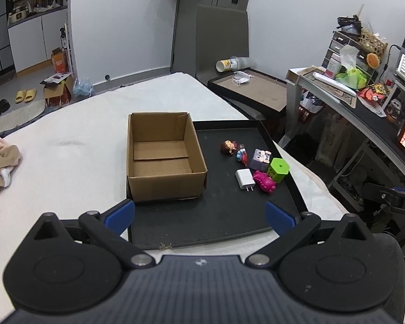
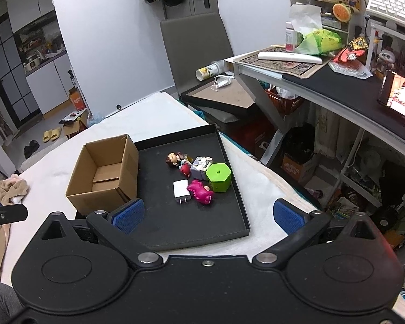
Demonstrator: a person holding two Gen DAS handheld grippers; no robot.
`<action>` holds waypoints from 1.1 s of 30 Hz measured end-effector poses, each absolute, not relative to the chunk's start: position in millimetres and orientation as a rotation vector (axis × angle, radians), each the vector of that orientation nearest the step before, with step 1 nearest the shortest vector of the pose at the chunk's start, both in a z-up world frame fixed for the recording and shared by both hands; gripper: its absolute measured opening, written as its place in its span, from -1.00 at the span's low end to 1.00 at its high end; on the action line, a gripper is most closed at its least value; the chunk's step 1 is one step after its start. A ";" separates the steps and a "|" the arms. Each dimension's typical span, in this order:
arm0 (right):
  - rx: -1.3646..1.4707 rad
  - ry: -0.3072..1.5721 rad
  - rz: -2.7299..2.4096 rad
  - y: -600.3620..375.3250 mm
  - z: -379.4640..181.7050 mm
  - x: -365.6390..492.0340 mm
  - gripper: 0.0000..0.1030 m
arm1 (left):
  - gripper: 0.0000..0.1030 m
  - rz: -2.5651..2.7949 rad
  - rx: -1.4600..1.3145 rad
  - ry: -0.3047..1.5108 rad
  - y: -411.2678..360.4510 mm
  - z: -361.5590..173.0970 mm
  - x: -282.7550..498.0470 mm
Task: Organize rigid objects
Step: 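Move the left gripper onto the cardboard box wall while the right gripper grasps the green hexagonal box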
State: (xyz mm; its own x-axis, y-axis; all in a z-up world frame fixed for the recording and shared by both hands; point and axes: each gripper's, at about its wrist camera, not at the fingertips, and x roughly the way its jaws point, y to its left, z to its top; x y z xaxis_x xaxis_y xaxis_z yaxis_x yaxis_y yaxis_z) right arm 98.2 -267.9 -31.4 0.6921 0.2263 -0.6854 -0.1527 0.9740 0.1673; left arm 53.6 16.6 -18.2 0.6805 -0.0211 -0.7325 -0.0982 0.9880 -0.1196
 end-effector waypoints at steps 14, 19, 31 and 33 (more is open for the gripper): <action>0.135 0.800 0.226 -265.1 -57.4 137.5 1.00 | 0.98 0.068 -0.210 0.834 47.0 -46.6 101.1; 0.135 0.815 0.249 -262.5 -64.7 150.0 1.00 | 0.98 0.072 -0.223 0.841 58.5 -57.0 119.1; 0.136 0.867 0.256 -256.2 -82.8 183.7 0.99 | 0.91 0.098 -0.249 0.849 91.5 -75.6 169.9; 0.123 0.875 0.249 -253.1 -84.8 191.4 0.99 | 0.87 0.108 -0.237 0.843 96.5 -78.3 177.3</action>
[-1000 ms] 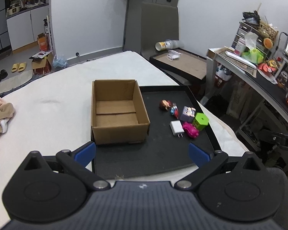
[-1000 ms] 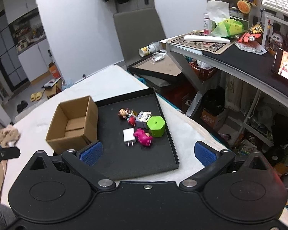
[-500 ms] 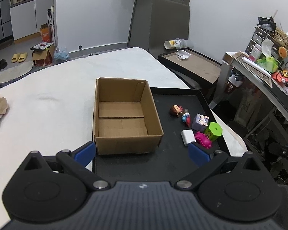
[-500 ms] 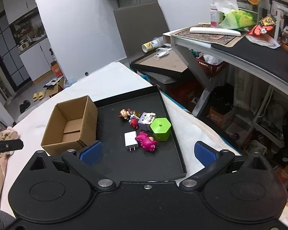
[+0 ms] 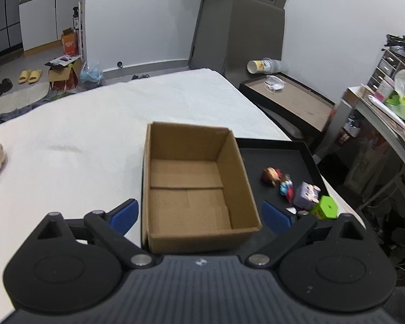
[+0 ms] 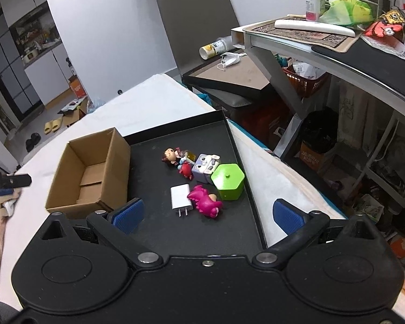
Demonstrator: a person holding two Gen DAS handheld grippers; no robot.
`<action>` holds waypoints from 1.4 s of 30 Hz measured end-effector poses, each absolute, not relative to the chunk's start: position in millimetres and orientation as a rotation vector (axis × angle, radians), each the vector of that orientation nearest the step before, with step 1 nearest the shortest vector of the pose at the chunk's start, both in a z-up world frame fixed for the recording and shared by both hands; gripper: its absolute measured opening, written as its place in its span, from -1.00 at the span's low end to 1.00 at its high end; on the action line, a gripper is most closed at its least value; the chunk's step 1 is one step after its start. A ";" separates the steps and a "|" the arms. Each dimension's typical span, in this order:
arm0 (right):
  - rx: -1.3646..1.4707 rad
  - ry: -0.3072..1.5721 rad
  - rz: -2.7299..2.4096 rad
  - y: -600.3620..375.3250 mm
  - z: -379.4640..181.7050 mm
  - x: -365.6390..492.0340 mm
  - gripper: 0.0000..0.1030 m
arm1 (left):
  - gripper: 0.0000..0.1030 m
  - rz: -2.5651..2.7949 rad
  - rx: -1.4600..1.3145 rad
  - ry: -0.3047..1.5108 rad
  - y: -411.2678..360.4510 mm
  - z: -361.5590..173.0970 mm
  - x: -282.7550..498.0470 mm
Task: Organize rigid objects
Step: 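Move the left gripper onto the cardboard box wall while the right gripper grasps the green hexagonal box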
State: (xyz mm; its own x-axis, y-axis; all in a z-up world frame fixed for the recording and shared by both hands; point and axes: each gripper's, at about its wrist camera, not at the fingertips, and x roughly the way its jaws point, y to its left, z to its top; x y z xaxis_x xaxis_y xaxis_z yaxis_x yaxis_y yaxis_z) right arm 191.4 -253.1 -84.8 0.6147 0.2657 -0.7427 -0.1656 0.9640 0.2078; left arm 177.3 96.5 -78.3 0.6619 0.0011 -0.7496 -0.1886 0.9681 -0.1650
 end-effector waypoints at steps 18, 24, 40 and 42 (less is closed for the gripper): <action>-0.022 0.930 0.203 -232.6 -119.9 261.7 0.92 | 0.22 0.135 -0.404 0.872 149.4 -144.9 219.3; -0.063 0.966 0.215 -223.7 -139.6 283.4 0.92 | 0.02 0.173 -0.436 0.912 160.3 -161.5 224.7; -0.216 1.069 0.215 -199.6 -196.2 328.9 0.92 | -0.40 0.195 -0.463 0.903 170.0 -179.5 235.0; -0.237 1.069 0.206 -198.6 -200.2 331.3 0.92 | -0.50 0.201 -0.449 0.899 169.0 -180.0 234.9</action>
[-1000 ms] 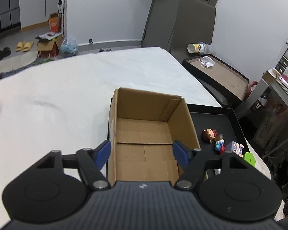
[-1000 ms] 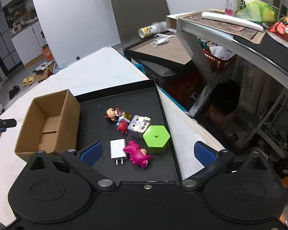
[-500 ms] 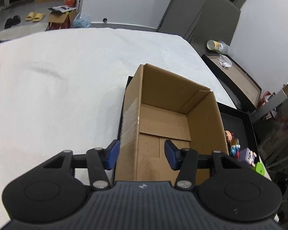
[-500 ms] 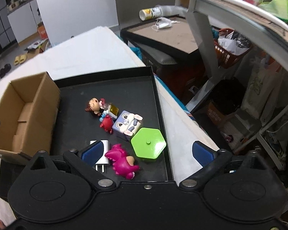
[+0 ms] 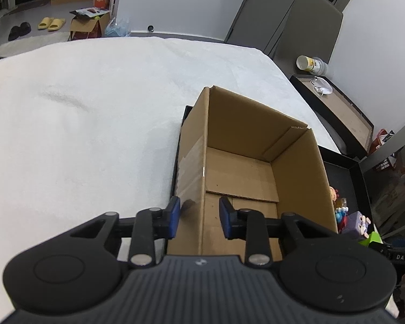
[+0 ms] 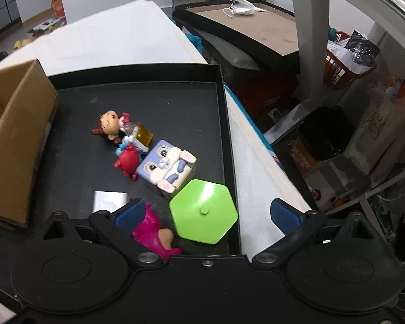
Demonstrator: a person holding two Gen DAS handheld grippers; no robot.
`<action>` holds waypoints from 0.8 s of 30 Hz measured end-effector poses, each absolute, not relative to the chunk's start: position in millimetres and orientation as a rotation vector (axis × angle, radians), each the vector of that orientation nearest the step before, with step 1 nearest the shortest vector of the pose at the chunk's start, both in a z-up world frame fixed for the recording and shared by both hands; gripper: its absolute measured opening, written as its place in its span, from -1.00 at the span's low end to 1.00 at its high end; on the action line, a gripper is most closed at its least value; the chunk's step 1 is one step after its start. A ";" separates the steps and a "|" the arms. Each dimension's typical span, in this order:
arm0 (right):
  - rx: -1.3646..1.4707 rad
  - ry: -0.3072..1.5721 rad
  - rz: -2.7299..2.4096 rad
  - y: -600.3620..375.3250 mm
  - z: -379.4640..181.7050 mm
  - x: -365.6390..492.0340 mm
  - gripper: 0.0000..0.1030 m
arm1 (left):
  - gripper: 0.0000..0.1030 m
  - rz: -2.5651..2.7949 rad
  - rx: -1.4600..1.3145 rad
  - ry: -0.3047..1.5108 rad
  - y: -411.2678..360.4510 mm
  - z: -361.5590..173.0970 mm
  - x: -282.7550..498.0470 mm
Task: Organize rigid objects
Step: 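Move the left gripper onto the cardboard box wall while the right gripper grasps the green hexagonal box, then carry the green hexagonal box with the right gripper and drop it into the cardboard box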
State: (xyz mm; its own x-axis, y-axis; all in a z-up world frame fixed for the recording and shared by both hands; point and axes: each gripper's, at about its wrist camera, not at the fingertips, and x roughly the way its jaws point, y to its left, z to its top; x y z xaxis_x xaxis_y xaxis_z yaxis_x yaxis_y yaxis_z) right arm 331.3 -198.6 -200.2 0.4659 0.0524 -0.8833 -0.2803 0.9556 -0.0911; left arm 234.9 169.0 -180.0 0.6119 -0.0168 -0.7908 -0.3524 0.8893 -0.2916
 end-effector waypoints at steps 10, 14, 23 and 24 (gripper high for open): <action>-0.213 1.128 0.216 -203.3 -214.4 337.2 0.04 | -0.68 0.197 -0.432 0.886 166.3 -181.4 232.4; -0.189 1.126 0.224 -203.5 -207.2 332.1 0.04 | -0.68 0.190 -0.432 0.888 163.8 -181.1 226.4; -0.199 1.049 0.233 -194.6 -162.1 313.9 0.04 | -0.68 0.192 -0.439 0.907 156.5 -179.7 216.5; -0.200 1.038 0.236 -192.3 -156.1 311.9 0.04 | -0.68 0.193 -0.438 0.907 155.5 -179.6 215.8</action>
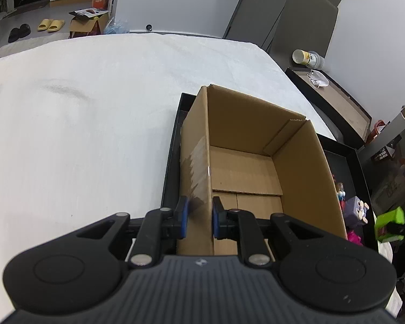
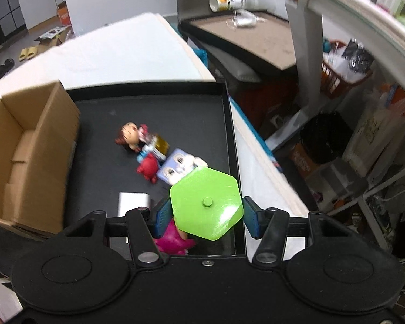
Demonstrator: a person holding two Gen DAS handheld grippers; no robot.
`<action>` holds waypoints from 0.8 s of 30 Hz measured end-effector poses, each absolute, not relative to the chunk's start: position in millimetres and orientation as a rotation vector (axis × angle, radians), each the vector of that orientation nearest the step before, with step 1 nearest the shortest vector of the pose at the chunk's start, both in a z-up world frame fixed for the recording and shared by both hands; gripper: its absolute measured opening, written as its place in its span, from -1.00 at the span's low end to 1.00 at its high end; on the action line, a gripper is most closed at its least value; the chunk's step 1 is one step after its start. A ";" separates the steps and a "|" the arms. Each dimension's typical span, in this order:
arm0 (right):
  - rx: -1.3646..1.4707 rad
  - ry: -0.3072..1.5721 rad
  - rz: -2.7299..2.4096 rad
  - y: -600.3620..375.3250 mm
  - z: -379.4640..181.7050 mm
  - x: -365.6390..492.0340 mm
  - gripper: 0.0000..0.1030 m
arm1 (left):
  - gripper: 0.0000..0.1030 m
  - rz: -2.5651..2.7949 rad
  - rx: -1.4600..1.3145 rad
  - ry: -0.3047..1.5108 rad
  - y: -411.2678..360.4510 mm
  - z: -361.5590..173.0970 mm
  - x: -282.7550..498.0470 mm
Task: Organize rigid objects
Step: 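Carry the green hexagonal box with the right gripper and drop it into the cardboard box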
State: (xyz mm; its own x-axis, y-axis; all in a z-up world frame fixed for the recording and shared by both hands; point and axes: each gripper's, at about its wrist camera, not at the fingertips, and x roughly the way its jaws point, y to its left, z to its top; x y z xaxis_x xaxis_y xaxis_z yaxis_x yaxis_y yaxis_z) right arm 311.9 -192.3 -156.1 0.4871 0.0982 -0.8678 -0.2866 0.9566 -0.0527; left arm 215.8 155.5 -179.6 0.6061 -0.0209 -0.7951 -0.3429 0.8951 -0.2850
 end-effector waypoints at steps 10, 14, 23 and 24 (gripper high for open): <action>-0.235 0.947 0.282 -160.8 -108.6 295.2 0.04 | -0.68 0.192 -0.442 0.905 153.8 -179.9 212.2; -0.266 0.924 0.294 -145.8 -96.8 290.9 0.04 | -0.67 0.184 -0.443 0.909 155.4 -177.7 210.2; -0.344 0.899 0.310 -109.9 -85.2 285.8 0.04 | -0.67 0.177 -0.460 0.909 159.0 -181.3 211.8; -0.349 0.898 0.311 -105.9 -85.0 285.1 0.04 | -0.67 0.176 -0.466 0.908 159.8 -182.0 211.2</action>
State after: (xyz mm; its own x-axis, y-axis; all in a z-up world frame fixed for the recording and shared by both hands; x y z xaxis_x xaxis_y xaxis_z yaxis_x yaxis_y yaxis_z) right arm 285.1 -105.9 -85.0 0.5857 0.1172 -0.8020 -0.4046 0.8996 -0.1641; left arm 211.2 159.8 -182.0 0.6091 -0.0473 -0.7917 -0.3396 0.8865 -0.3142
